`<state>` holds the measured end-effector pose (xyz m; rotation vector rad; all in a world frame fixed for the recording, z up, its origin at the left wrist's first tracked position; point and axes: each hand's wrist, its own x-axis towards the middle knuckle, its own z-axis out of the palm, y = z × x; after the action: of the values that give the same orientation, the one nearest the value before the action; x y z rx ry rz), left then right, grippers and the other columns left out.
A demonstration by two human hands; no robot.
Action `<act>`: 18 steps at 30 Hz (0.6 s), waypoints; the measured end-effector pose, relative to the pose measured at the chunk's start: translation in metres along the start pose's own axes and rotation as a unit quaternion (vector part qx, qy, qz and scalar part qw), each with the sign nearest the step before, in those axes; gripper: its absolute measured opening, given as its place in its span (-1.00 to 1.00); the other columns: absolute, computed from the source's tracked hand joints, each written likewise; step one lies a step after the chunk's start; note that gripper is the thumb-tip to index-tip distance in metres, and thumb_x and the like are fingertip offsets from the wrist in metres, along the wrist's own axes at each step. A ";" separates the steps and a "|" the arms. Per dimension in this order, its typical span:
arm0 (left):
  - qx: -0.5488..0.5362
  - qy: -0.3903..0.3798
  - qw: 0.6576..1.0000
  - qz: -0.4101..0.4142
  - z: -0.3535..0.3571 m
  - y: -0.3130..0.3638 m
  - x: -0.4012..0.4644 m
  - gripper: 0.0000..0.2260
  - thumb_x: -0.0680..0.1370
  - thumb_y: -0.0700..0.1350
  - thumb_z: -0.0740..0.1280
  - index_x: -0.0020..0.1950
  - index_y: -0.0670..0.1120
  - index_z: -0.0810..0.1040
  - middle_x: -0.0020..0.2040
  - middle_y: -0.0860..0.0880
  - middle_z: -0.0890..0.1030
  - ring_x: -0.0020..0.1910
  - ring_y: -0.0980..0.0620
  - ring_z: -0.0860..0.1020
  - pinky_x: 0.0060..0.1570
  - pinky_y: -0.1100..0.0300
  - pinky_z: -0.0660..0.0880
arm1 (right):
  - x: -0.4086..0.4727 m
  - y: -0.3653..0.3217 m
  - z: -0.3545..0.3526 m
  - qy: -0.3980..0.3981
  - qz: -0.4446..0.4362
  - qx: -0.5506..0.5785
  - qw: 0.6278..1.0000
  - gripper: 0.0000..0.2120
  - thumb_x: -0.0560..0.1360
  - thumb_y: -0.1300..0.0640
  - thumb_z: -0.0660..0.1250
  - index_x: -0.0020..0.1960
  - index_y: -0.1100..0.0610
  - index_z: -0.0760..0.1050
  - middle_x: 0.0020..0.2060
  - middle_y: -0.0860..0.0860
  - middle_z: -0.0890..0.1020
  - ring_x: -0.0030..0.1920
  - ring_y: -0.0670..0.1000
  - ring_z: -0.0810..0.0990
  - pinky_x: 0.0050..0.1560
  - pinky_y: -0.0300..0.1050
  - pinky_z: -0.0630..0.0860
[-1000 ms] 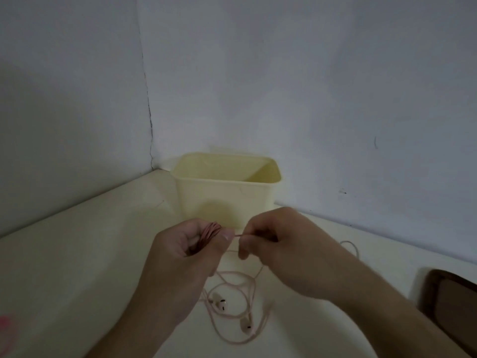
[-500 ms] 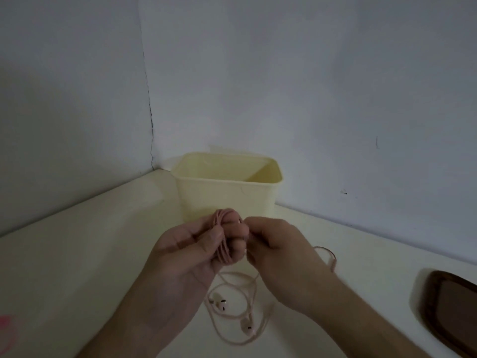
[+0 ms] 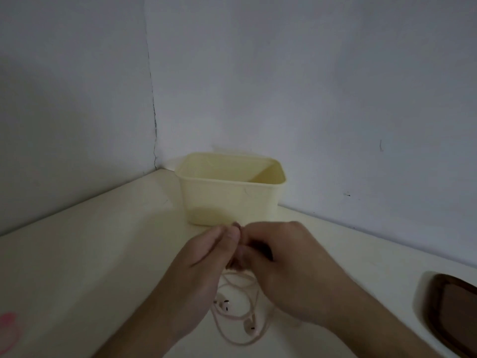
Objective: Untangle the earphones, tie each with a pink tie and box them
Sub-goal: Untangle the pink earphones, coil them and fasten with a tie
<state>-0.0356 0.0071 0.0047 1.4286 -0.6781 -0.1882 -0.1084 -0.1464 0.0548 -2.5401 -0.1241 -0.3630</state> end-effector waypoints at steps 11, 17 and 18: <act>-0.341 -0.139 0.929 -0.029 -0.009 0.010 -0.001 -0.70 0.59 -0.12 0.39 0.08 -0.39 0.63 -0.25 -0.26 0.61 -0.25 -0.11 0.61 -0.11 0.15 0.58 | 0.003 0.017 -0.006 0.050 0.028 0.070 0.996 -0.69 0.67 0.07 0.30 -0.25 0.00 0.48 -0.38 -0.16 0.54 -0.33 -0.15 0.48 -0.28 -0.26 0.36; -0.364 0.019 0.931 0.008 -0.011 0.013 0.007 -0.63 0.51 -0.31 0.32 0.29 -0.46 0.53 0.26 -0.36 0.64 0.30 -0.27 0.63 0.24 0.05 0.59 | 0.000 0.014 0.015 -0.050 0.034 0.012 0.998 -0.79 0.69 0.11 0.24 -0.10 0.00 0.54 -0.29 -0.14 0.57 -0.30 -0.18 0.51 -0.28 -0.27 0.36; -0.324 0.043 0.945 0.018 -0.009 0.012 0.008 -0.63 0.51 -0.34 0.31 0.30 -0.42 0.52 0.25 -0.33 0.66 0.31 -0.25 0.63 0.28 0.02 0.58 | -0.001 0.012 0.015 -0.056 0.028 -0.001 0.998 -0.80 0.69 0.10 0.24 -0.09 0.00 0.54 -0.29 -0.15 0.56 -0.31 -0.17 0.50 -0.27 -0.26 0.36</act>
<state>-0.0273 0.0128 0.0184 0.7856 -0.5027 -0.2890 -0.1036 -0.1481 0.0361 -2.5608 -0.0945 -0.2000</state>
